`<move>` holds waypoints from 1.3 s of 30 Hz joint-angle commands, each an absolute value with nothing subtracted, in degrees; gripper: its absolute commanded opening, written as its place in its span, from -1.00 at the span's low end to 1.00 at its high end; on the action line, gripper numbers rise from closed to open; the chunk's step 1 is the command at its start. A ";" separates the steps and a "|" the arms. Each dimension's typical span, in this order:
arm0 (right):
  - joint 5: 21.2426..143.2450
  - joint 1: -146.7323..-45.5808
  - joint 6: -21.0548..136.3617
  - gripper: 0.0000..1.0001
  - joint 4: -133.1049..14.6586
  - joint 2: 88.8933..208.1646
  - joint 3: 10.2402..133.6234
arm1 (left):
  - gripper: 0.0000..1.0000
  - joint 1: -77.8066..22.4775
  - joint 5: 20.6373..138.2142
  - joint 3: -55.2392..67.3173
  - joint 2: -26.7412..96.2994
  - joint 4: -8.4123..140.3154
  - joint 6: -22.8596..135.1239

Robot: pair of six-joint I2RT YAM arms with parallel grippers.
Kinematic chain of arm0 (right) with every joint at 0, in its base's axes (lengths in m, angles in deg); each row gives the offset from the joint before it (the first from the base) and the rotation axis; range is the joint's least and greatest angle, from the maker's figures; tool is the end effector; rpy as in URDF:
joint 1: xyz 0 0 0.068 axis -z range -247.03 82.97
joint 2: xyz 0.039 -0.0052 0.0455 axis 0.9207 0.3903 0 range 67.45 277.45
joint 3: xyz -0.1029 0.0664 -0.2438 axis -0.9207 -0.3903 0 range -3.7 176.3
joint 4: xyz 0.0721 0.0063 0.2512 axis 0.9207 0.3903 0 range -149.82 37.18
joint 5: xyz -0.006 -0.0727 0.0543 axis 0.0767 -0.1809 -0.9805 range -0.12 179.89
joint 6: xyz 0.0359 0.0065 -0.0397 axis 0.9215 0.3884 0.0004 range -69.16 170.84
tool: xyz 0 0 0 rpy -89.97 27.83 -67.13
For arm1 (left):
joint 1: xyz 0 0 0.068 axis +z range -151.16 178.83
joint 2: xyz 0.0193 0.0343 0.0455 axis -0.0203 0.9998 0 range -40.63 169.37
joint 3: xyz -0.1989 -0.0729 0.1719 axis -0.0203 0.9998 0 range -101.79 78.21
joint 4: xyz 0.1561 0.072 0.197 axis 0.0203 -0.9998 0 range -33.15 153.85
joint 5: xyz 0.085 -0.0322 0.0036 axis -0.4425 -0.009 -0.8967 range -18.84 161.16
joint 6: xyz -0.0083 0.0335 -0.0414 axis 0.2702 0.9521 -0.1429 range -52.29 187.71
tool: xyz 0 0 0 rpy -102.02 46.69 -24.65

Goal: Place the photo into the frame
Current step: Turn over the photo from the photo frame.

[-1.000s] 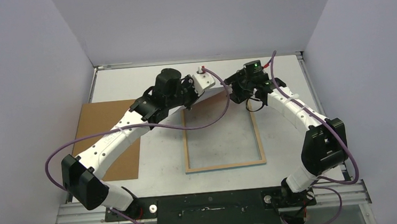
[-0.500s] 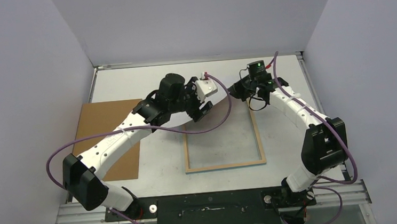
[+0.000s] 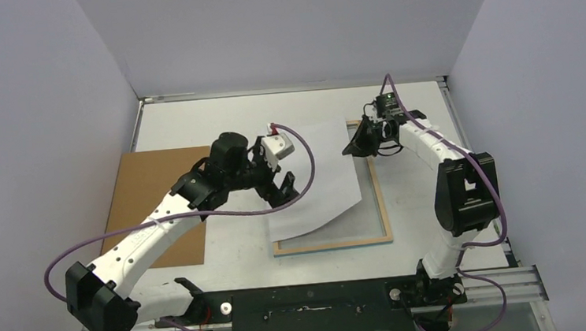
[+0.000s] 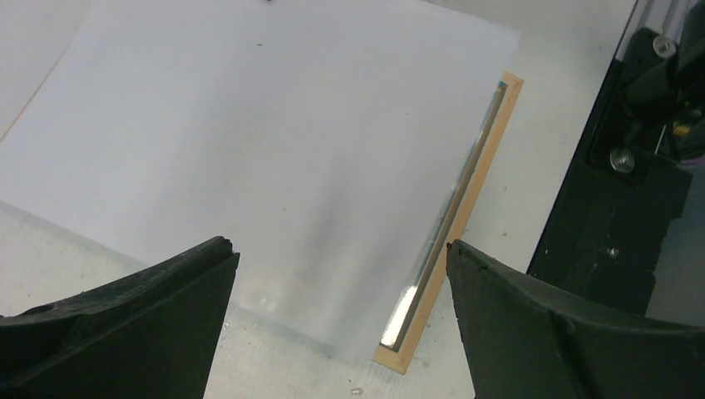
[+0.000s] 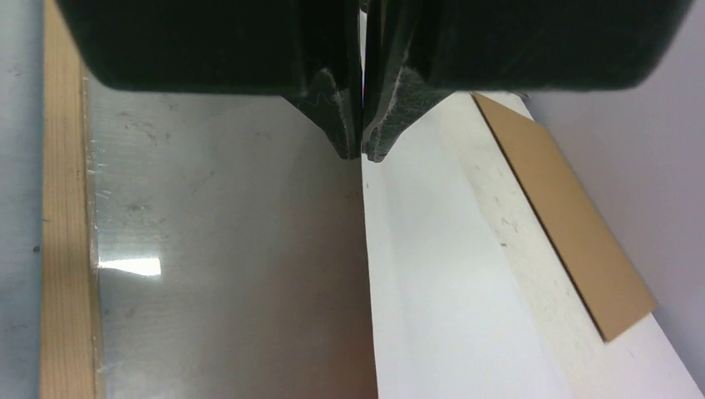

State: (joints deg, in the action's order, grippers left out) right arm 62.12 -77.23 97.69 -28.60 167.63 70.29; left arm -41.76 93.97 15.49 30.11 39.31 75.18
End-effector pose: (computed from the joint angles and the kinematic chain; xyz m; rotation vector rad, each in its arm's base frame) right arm 0.3611 0.0818 0.2302 0.6658 2.6325 0.9660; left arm 0.1990 -0.1888 0.3306 1.1040 1.8866 -0.7595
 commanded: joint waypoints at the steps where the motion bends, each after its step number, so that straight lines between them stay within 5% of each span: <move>1: 57.19 -75.54 82.05 -1.00 -24.98 166.71 76.09 | 0.94 -34.16 96.77 15.49 29.64 44.35 64.53; 12: 58.53 -71.78 72.78 -1.00 -24.93 166.05 73.84 | 0.93 -26.25 85.37 13.99 37.80 43.46 53.56; 15: 60.71 -71.53 71.09 -1.00 -25.68 164.67 71.20 | 0.79 -24.79 84.10 14.01 41.35 42.39 48.94; 39: 59.35 -73.93 84.69 -1.00 -52.42 158.75 50.88 | 0.40 -21.64 83.77 14.34 57.70 45.81 38.29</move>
